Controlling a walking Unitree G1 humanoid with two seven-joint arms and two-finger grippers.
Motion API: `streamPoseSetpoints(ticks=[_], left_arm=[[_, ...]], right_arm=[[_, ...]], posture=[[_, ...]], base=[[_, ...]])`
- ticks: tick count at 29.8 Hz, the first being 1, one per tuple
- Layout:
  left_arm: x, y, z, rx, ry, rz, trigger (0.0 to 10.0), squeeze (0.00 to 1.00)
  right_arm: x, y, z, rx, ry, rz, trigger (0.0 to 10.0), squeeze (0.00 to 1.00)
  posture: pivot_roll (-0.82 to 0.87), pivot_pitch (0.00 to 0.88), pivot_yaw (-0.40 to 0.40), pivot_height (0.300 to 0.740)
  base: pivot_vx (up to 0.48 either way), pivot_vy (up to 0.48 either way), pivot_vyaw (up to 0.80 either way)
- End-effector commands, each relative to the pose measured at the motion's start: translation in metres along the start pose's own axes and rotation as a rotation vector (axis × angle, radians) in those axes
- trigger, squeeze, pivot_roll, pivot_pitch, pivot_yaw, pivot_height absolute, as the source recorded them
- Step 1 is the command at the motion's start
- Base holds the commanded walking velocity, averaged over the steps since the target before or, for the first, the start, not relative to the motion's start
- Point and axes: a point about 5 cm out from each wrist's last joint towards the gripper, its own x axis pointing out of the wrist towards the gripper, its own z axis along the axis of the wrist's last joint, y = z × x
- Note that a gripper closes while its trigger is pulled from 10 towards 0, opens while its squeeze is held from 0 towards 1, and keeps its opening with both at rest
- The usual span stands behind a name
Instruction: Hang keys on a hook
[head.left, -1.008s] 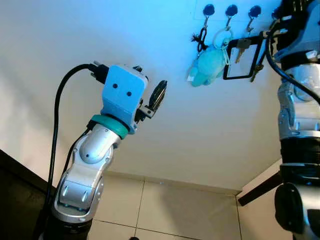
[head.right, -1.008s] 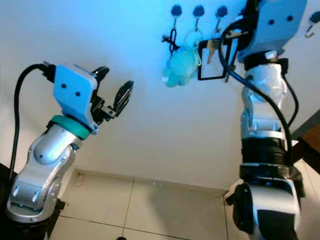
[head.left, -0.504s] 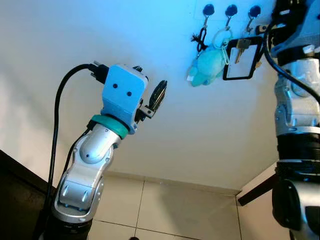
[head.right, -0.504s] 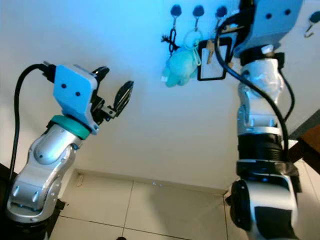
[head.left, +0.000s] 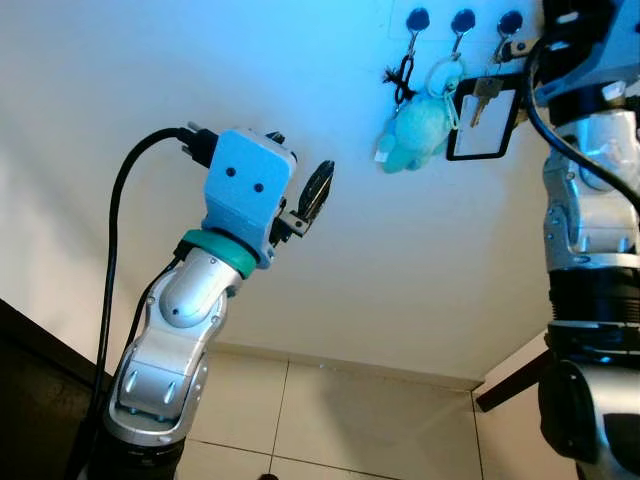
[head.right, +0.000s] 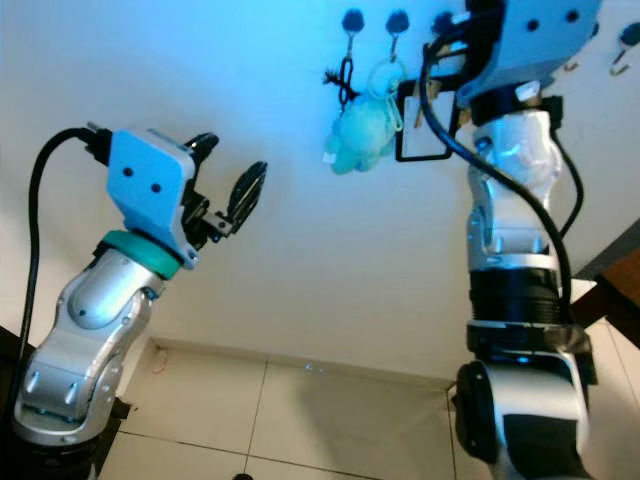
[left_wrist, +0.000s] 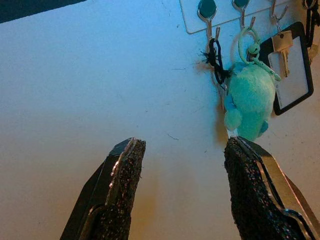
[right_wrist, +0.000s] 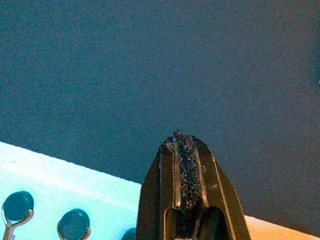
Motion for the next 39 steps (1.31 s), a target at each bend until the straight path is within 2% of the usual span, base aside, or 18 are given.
streamPoseSetpoints(ticks=[1,13,39], left_arm=[[-0.001,-0.001,-0.003,0.004,0.012,-0.002,10.0,0.0],[-0.001,-0.001,-0.003,0.002,0.014,-0.007,10.0,0.0],[-0.001,-0.001,-0.003,0.003,0.015,-0.005,10.0,0.0]], right_arm=[[-0.004,-0.006,0.001,-0.015,0.002,-0.042,10.0,0.0],[-0.019,-0.016,-0.007,-0.054,0.063,-0.069,10.0,0.0],[-0.011,-0.013,-0.001,-0.048,0.042,-0.052,10.0,0.0]], posture=[[-0.05,0.093,0.112,0.74],[-0.06,0.096,0.12,0.74],[-0.05,0.101,0.118,0.74]], base=[[0.0,0.0,0.0],[0.0,0.0,0.0],[0.0,0.0,0.0]])
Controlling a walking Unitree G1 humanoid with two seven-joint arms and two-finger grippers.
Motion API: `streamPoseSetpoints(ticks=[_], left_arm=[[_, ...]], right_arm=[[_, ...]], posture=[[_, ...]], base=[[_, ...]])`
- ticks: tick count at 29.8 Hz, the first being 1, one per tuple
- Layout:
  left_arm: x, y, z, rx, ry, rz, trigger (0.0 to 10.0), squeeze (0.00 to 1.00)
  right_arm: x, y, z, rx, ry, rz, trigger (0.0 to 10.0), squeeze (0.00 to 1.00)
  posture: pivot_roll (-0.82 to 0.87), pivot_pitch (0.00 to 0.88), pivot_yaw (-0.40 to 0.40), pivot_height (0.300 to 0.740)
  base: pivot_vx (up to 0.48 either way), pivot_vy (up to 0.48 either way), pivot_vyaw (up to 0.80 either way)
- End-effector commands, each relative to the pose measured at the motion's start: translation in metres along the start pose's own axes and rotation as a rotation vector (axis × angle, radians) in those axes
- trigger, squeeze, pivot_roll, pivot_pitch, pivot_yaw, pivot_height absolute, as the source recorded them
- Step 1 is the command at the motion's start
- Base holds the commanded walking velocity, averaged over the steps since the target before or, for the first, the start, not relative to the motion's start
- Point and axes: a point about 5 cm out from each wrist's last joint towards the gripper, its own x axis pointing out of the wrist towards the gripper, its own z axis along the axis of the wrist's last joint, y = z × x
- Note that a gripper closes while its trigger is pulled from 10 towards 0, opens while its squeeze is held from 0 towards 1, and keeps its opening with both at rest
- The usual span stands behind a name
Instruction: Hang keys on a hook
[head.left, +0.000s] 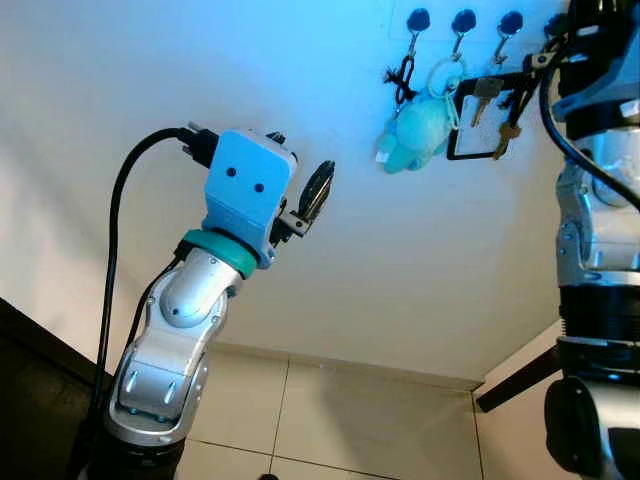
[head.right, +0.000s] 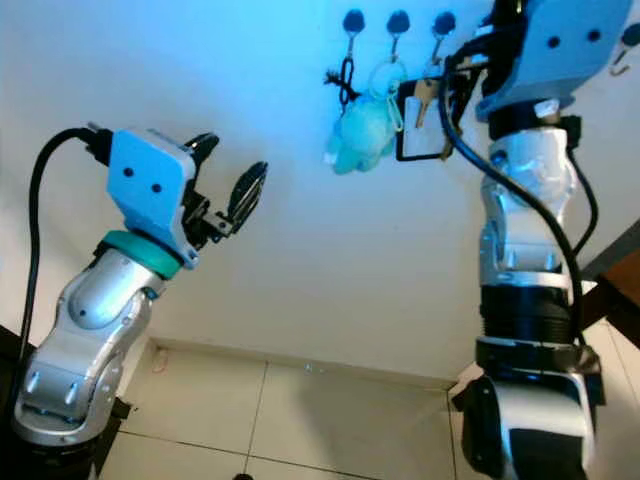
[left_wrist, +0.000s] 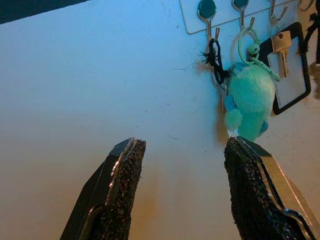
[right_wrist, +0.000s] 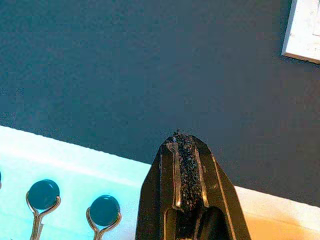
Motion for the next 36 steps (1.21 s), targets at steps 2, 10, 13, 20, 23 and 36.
streamPoseSetpoints(ticks=[2,10,13,20,23,36], left_arm=[[-0.001,-0.001,-0.003,0.002,0.015,-0.005,10.0,0.0],[-0.001,0.0,-0.003,0.004,0.016,-0.007,10.0,0.0],[-0.001,0.0,-0.003,0.004,0.016,-0.006,10.0,0.0],[-0.001,0.0,-0.003,0.005,0.017,-0.006,10.0,0.0],[-0.001,0.0,-0.003,0.006,0.017,-0.007,10.0,0.0],[-0.001,0.0,-0.003,0.007,0.019,-0.006,10.0,0.0]], right_arm=[[0.002,-0.001,0.005,-0.016,-0.015,0.006,10.0,0.0],[-0.001,-0.002,0.002,-0.024,-0.003,0.001,10.0,0.0],[-0.001,-0.003,0.002,-0.024,-0.002,0.003,10.0,0.0],[-0.002,-0.003,-0.003,-0.028,0.013,0.004,10.0,0.0],[-0.002,-0.003,-0.006,-0.029,0.025,0.004,10.0,0.0],[-0.004,-0.003,-0.018,-0.022,0.066,-0.002,10.0,0.0]], posture=[[-0.05,0.101,0.118,0.74],[-0.05,0.1,0.121,0.74],[-0.05,0.099,0.121,0.74],[-0.05,0.099,0.121,0.74],[-0.05,0.101,0.122,0.74],[-0.04,0.102,0.12,0.74]], base=[[0.0,0.0,0.0],[0.0,0.0,0.0],[0.0,0.0,0.0],[0.0,0.0,0.0],[0.0,0.0,0.0],[0.0,0.0,0.0]])
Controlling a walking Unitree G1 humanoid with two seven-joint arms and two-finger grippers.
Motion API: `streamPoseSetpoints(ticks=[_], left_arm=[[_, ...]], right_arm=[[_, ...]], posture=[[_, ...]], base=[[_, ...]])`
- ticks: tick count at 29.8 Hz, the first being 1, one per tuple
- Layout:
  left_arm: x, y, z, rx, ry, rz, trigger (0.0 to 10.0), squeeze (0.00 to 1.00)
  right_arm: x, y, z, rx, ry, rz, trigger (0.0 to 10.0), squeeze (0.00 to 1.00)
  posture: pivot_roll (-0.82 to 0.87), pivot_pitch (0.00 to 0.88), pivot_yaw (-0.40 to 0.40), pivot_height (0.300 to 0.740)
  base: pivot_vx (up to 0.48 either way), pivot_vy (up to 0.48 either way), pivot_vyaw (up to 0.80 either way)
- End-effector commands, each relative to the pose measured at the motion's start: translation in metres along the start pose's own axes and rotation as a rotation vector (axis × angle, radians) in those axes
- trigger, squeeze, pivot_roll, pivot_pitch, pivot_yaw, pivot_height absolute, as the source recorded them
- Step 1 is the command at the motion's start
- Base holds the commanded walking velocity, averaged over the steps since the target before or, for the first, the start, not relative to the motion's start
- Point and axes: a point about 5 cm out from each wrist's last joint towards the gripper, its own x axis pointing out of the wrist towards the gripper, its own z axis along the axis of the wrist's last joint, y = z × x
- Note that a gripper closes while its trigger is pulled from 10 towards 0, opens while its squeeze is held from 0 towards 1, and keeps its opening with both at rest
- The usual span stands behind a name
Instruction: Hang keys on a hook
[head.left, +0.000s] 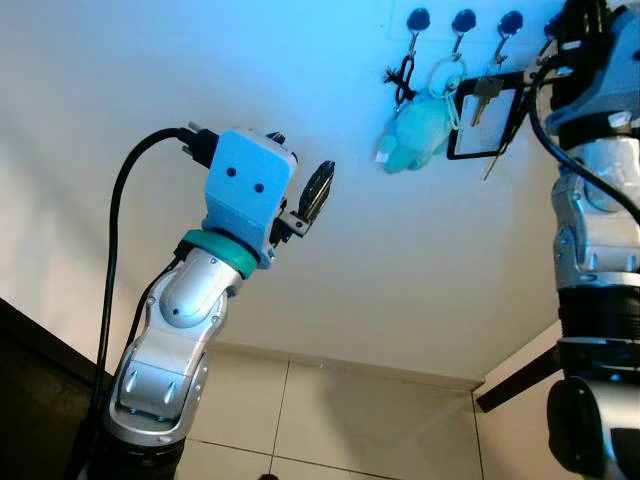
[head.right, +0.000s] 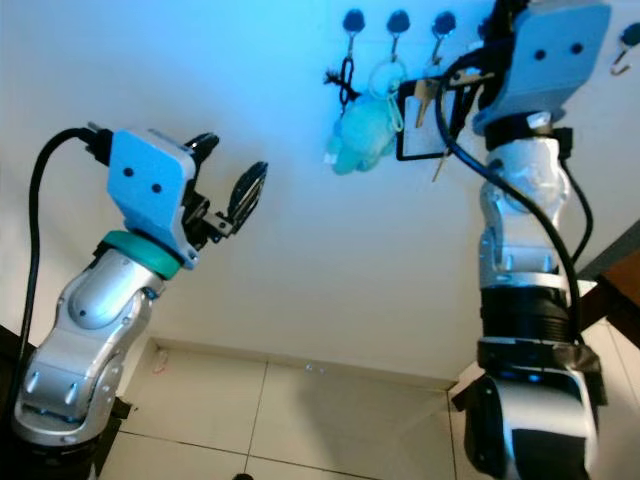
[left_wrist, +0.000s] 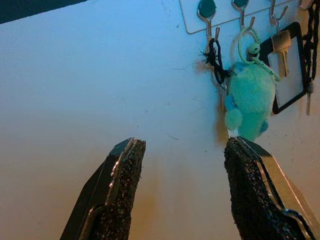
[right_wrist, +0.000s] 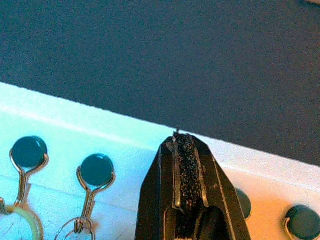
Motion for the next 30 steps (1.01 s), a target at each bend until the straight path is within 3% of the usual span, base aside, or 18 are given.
streamPoseSetpoints(ticks=[1,25,30], left_arm=[[-0.002,0.0,-0.003,0.007,0.018,-0.005,10.0,0.0],[-0.001,-0.001,-0.003,0.006,0.013,-0.008,10.0,0.0],[0.0,-0.001,-0.003,0.005,0.012,-0.006,10.0,0.0]], right_arm=[[0.003,-0.001,0.003,-0.003,-0.022,-0.001,10.0,0.0],[0.012,0.0,0.019,-0.008,-0.11,0.018,10.0,0.0],[0.015,0.006,0.022,0.007,-0.115,0.07,10.0,0.0]], posture=[[-0.04,0.1,0.12,0.74],[-0.05,0.09,0.117,0.74],[-0.04,0.092,0.115,0.74]], base=[[0.0,0.0,0.0],[0.0,0.0,0.0],[0.0,0.0,0.0]])
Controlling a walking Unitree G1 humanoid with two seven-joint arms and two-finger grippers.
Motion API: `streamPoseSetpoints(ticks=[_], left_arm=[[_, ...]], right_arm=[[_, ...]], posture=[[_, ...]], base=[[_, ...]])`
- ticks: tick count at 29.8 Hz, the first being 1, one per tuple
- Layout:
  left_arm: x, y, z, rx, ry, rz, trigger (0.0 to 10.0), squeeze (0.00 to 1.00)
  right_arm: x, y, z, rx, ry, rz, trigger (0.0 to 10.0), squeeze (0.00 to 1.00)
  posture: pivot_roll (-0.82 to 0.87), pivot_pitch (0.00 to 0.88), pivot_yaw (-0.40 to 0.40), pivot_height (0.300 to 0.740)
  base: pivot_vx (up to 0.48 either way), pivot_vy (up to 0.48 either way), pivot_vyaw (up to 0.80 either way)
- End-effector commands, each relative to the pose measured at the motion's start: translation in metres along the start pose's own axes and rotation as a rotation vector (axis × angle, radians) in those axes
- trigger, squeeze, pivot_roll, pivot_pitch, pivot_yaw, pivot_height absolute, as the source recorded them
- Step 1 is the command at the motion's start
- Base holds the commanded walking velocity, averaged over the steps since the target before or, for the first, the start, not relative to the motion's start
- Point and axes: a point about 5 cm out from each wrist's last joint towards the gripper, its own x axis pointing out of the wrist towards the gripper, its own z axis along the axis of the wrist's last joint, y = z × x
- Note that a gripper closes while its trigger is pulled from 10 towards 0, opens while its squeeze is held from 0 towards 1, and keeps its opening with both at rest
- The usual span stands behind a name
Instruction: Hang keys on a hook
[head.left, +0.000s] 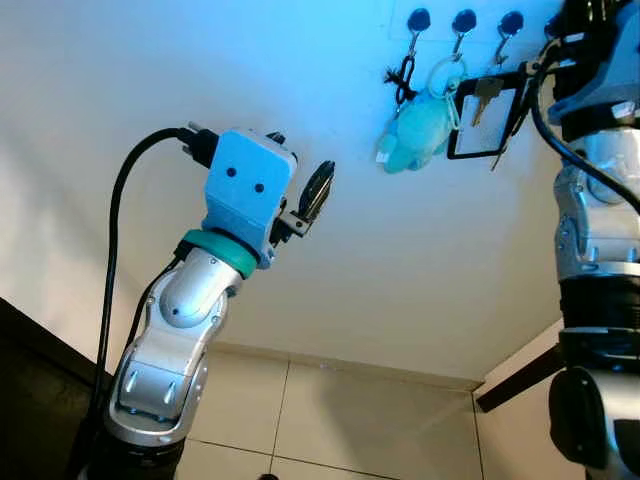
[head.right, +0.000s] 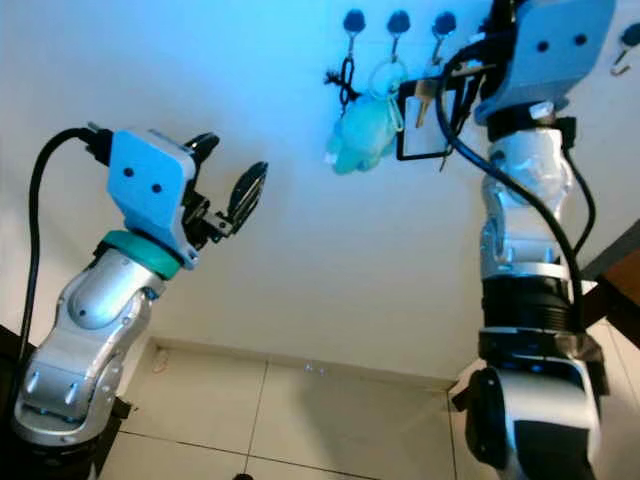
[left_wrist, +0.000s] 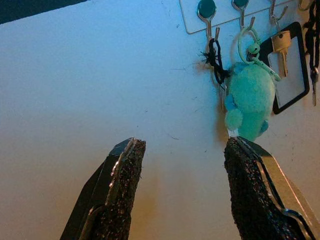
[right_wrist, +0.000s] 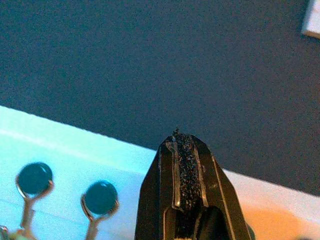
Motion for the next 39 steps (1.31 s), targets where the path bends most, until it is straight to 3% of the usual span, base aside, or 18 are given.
streamPoseSetpoints(ticks=[1,25,38,39], left_arm=[[0.0,-0.001,-0.002,0.005,0.013,-0.005,10.0,0.0],[-0.002,-0.001,-0.003,0.003,0.015,0.001,10.0,0.0],[-0.001,-0.001,-0.003,0.002,0.018,-0.004,10.0,0.0],[-0.001,-0.001,-0.003,0.001,0.018,-0.005,10.0,0.0]], right_arm=[[0.005,0.006,0.009,0.009,-0.04,0.044,10.0,0.0],[0.005,0.012,-0.007,-0.025,0.05,0.077,10.0,0.0],[-0.023,0.024,-0.02,0.018,0.101,0.139,10.0,0.0],[-0.025,0.025,-0.02,0.021,0.106,0.14,10.0,1.0]], posture=[[-0.04,0.093,0.114,0.74],[-0.04,0.103,0.109,0.74],[-0.05,0.107,0.115,0.74],[-0.05,0.107,0.116,0.74]], base=[[0.0,0.0,0.0],[0.0,0.0,0.0],[0.0,0.0,0.0],[0.0,0.0,0.0]])
